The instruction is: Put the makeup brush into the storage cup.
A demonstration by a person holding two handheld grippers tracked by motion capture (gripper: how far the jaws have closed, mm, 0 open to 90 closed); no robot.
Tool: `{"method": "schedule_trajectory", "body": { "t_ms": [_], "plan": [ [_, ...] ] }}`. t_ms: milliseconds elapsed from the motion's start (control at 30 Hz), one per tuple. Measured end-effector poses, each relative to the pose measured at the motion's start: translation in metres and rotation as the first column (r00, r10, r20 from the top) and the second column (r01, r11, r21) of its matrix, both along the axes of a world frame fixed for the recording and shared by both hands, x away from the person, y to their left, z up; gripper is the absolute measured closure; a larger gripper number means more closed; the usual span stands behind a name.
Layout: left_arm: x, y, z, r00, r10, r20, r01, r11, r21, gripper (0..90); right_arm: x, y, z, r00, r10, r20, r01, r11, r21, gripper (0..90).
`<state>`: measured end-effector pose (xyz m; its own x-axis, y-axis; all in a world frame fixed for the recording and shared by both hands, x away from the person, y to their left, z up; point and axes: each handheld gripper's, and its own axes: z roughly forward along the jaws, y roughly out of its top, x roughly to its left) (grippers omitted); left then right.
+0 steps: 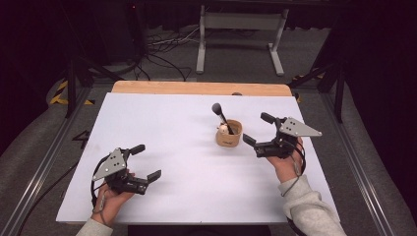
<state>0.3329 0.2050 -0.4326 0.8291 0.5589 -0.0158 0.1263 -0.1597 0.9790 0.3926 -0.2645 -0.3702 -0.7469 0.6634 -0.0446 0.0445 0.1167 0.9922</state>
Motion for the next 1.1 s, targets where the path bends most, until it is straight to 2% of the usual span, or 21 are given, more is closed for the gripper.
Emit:
{"method": "schedule_trajectory", "body": {
  "t_ms": [100, 200, 300, 333, 400, 600, 867, 1100],
  "plan": [
    [-0.001, 0.002, 0.000, 1.0000, 0.002, 0.002, -0.002, 1.0000, 0.001, 0.0, -0.004, -0.005, 0.000, 1.0000, 0.007, -0.002, -0.007, 1.000, -0.005, 0.0],
    [-0.003, 0.004, 0.001, 1.0000, 0.005, -0.004, -0.005, 0.9999, -0.009, 0.0, -0.011, -0.013, -0.002, 1.0000, 0.005, -0.001, -0.005, 1.000, -0.031, 0.0],
    [-0.004, 0.005, 0.001, 1.0000, 0.010, -0.001, -0.010, 0.9999, -0.007, 0.0, -0.017, -0.018, -0.005, 0.9998, 0.018, 0.007, -0.017, 0.999, -0.030, 0.0],
    [-0.005, 0.006, 0.000, 0.9999, 0.014, -0.002, -0.014, 0.9999, -0.009, 0.0, -0.019, -0.021, -0.008, 0.9996, 0.028, -0.003, -0.028, 0.999, -0.034, 0.0],
    [-0.006, 0.007, 0.000, 0.9999, 0.012, -0.005, -0.012, 0.9999, -0.001, 0.0, -0.020, -0.022, -0.009, 0.9996, 0.029, -0.004, -0.029, 0.999, -0.035, 0.0],
    [-0.007, 0.011, -0.001, 0.9997, 0.022, -0.005, -0.022, 0.9997, -0.014, 0.0, -0.029, -0.032, -0.019, 0.9996, 0.026, -0.009, -0.026, 0.999, -0.036, 0.0],
    [-0.007, 0.013, -0.003, 0.9992, 0.028, -0.027, -0.029, 0.9992, -0.029, 0.1, -0.038, -0.032, -0.037, 0.9991, 0.041, -0.011, -0.041, 0.999, -0.012, 0.0],
    [-0.004, 0.017, -0.009, 0.9983, 0.039, -0.044, -0.041, 0.9977, -0.054, 0.1, -0.043, -0.033, -0.051, 0.9987, 0.045, -0.024, -0.046, 0.999, -0.019, 0.0]
  ]
}}
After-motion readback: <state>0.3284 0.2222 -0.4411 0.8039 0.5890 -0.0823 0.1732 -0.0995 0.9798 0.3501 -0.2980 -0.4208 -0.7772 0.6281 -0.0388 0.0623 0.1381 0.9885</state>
